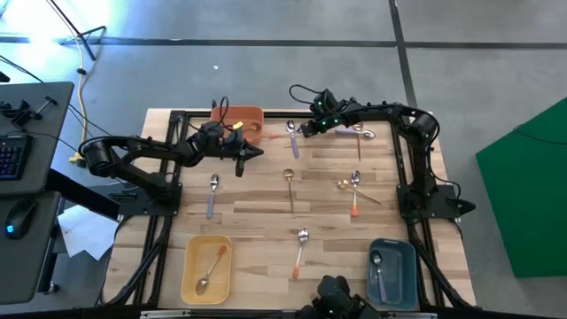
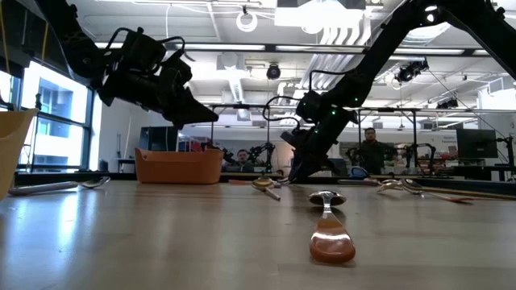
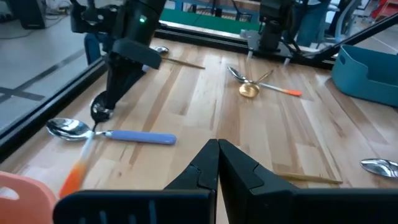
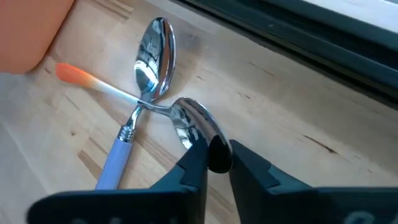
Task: Sort silverware by color (type)
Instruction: Put the top orange spoon into the yellow bin
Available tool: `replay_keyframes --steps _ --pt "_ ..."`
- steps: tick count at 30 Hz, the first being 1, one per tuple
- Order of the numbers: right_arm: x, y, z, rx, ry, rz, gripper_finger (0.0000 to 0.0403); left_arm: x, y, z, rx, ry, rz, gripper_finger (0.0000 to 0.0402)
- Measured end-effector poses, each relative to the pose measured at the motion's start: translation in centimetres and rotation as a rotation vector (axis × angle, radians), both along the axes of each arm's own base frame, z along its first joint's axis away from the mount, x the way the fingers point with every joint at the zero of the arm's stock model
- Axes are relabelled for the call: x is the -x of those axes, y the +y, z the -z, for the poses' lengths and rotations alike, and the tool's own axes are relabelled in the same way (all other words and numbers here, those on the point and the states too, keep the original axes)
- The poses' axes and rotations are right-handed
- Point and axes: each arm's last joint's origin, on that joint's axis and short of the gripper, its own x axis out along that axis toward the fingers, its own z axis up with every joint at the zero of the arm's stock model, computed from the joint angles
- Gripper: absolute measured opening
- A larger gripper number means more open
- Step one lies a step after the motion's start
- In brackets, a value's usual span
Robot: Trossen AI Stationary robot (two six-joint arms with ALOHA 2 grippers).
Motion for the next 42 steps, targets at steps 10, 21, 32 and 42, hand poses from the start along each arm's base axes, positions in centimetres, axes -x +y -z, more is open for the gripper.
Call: replay_keyframes --steps 10,21,32,42 --pt "-0.1 -0.1 -0.2 0.004 -0.022 -0.021 0.0005 0.3 0.7 -0.6 0.021 -0.051 -0.043 0.0000" --pt "0.7 0.1 -3.8 0.113 -0.056 -0.109 0.0000 0.6 1.2 -0.6 0.037 -0.052 -0.080 0.0001" --pt "2.4 4.6 -11.3 0.258 -0.011 -0.230 0.0000 0.4 0.8 -0.5 0.038 -0.045 -0.076 0.0077" --pt "-1.6 12.0 -11.2 0.377 -0.109 -0.261 0.0000 -1.7 -2.8 -0.6 -0.374 0.070 -0.184 0.0177"
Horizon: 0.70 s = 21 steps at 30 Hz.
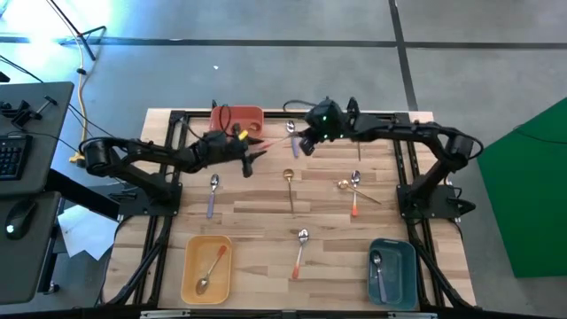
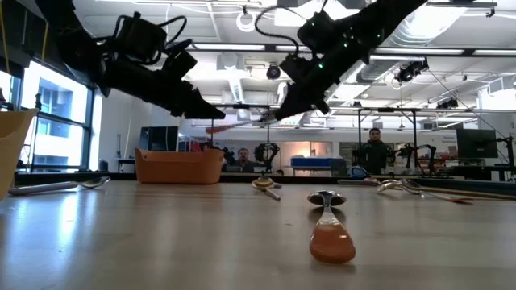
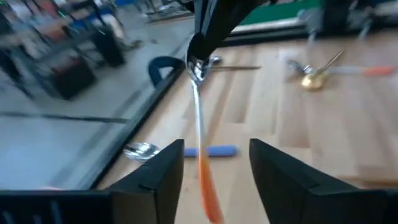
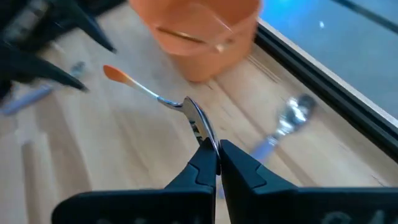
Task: Sort silverware by color (type)
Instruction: Put the top orange spoon into the yellow bin
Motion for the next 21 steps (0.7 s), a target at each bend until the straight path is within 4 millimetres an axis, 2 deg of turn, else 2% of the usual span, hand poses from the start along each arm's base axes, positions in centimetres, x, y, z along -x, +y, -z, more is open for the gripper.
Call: replay_keyframes --steps 5,8,11,16,21 --pt "-1.5 2.7 -0.5 0.052 -0.051 -0.032 0.0000 -0.9 -2.6 -0.3 -0.155 0.039 -0.078 0.0194" --pt "-2.1 3.8 -0.7 0.069 -0.073 -0.054 0.0000 -1.3 -3.8 -0.6 -0.240 0.076 -0.128 0.0193" --pt "-2.5 4.7 -0.9 0.093 -0.093 -0.058 0.0000 -1.9 -4.7 -0.9 -0.254 0.100 -0.145 0.0182" --pt "-2.9 5.9 -1.1 0.100 -0.112 -0.087 0.0000 -2.5 -5.1 -1.3 -0.225 0.150 -0.182 0.0129" --pt "-3.1 6.6 -1.2 0.111 -0.123 -0.095 0.0000 -2.6 -5.6 -1.3 -0.230 0.172 -0.176 0.0036"
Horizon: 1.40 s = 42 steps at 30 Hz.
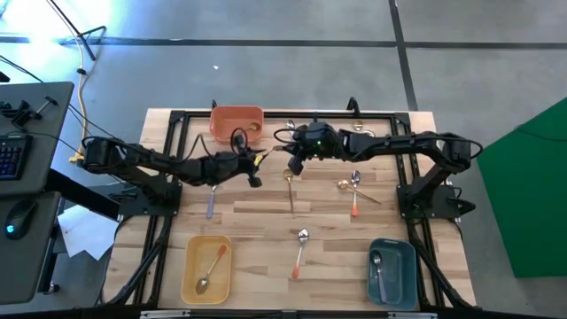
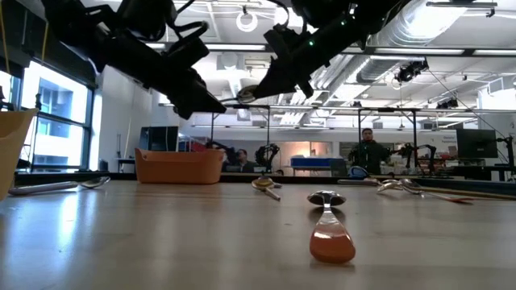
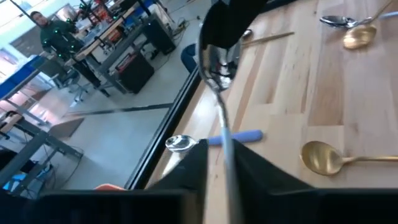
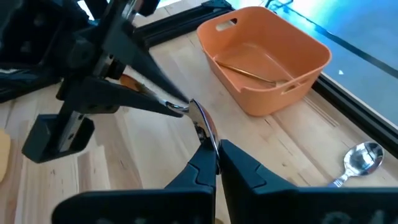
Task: Sort silverware by color (type)
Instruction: Put the top orange spoon into the yellow bin
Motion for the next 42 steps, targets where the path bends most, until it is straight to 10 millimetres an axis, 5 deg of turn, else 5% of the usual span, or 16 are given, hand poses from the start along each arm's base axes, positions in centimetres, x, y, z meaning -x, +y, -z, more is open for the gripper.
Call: replay_keyframes --steps 9,18,25,30,37,42 --pt "0.0 0.2 0.1 0.014 0.015 -0.028 0.0008 0.0 -1.4 0.4 0.103 -0.029 0.003 0.0003" --pt "0.3 0.5 0.1 0.065 0.065 -0.067 0.0099 0.3 -2.8 0.4 0.225 -0.071 -0.016 0.0000" --pt "1.5 2.7 -1.4 0.153 0.123 -0.059 0.0145 2.1 -5.2 -1.0 0.313 -0.090 -0.006 0.0001" --pt "1.8 4.3 -1.0 0.182 0.134 -0.080 0.0129 3.9 -7.4 -2.3 0.407 -0.120 0.046 0.0001" --pt "3.3 6.3 4.1 0.221 0.087 -0.050 0.0054 5.8 -12.4 -5.6 0.596 -0.068 0.081 0.0001" --pt "4.2 6.4 5.8 0.219 0.052 -0.045 0.0006 7.0 -16.2 -8.2 0.758 0.024 0.052 0.0001"
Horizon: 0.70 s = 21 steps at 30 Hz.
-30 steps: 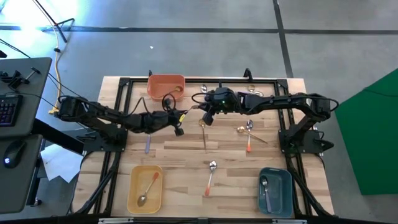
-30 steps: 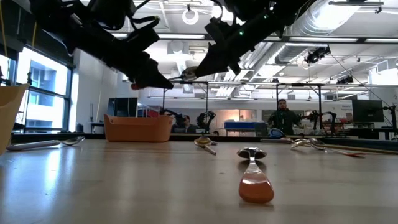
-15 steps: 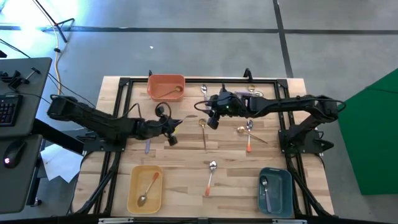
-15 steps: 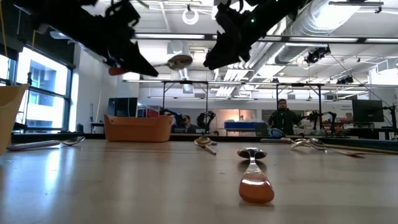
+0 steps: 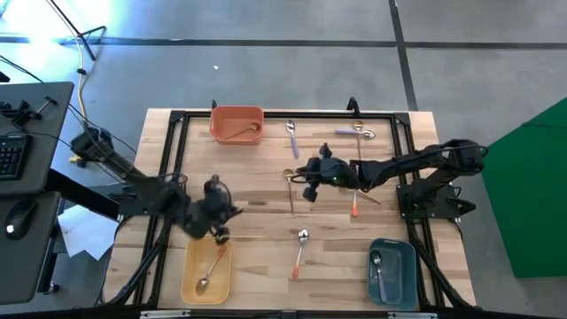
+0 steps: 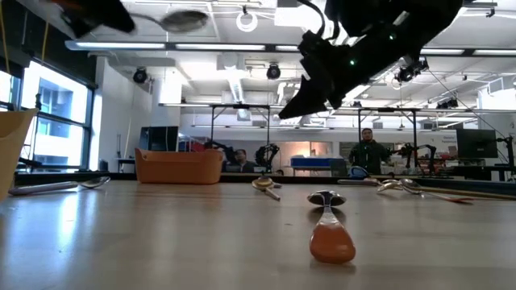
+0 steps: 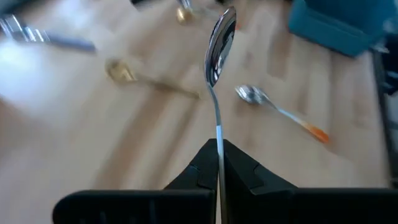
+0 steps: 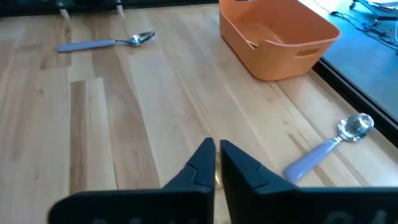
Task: Sort silverware by color (type)
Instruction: Put the top orange spoon into the yellow bin
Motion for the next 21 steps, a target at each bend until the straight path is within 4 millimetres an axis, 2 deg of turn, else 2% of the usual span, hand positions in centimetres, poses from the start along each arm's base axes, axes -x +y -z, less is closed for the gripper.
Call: replay_keyframes --steps 4,8,14,21 --pt "0.2 -0.5 0.1 -0.009 0.000 0.025 0.0006 0.5 -3.5 -1.4 0.169 0.011 -0.010 0.0000" --pt "0.2 -0.4 0.2 -0.014 0.002 0.024 0.0007 1.0 -6.7 -1.3 0.330 -0.004 -0.068 0.0000" --pt "0.2 1.3 0.3 -0.015 0.024 -0.030 0.0001 2.0 -10.4 0.7 0.484 -0.018 -0.203 0.0000" --pt "0.3 2.5 0.4 -0.014 0.038 -0.071 0.0000 3.3 -13.1 3.6 0.581 -0.108 -0.360 0.0000"
